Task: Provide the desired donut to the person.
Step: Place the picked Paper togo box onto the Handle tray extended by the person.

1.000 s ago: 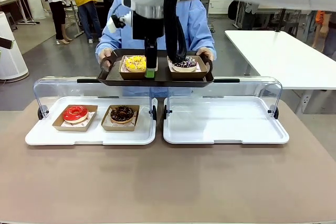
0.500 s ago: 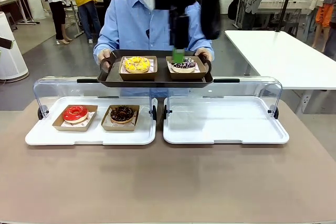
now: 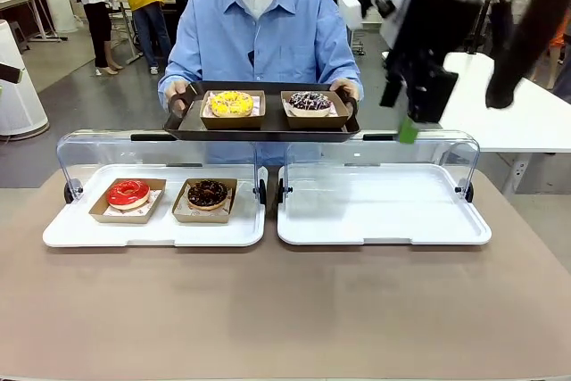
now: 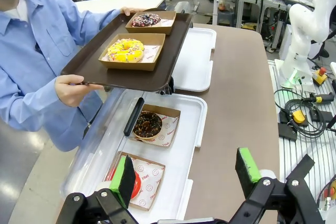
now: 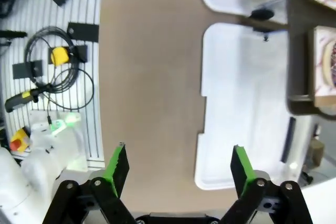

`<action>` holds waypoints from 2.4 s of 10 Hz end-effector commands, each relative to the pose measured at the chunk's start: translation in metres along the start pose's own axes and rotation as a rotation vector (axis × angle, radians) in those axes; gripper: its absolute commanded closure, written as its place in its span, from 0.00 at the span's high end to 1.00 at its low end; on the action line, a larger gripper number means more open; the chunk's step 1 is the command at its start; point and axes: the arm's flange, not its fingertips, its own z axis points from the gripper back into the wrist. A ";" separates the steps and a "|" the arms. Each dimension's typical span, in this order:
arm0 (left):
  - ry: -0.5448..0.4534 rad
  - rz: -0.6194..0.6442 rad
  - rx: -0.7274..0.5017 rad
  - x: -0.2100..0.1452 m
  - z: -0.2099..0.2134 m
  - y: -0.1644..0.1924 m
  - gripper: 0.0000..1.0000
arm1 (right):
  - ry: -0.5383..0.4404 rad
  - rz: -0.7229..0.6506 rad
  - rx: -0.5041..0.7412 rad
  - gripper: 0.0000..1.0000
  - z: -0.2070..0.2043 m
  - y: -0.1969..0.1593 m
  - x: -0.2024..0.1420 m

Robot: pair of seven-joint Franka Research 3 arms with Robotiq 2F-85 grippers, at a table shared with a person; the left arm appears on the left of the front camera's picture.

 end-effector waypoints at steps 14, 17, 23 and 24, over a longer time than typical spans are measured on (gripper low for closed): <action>-0.002 -0.003 0.001 0.001 0.001 -0.001 1.00 | 0.013 -0.053 -0.035 1.00 -0.035 0.005 -0.028; -0.002 -0.003 0.001 0.001 0.001 -0.001 1.00 | 0.013 -0.053 -0.035 1.00 -0.035 0.005 -0.028; -0.002 -0.003 0.001 0.001 0.001 -0.001 1.00 | 0.013 -0.053 -0.035 1.00 -0.035 0.005 -0.028; -0.002 -0.003 0.001 0.001 0.001 -0.001 1.00 | 0.013 -0.053 -0.035 1.00 -0.035 0.005 -0.028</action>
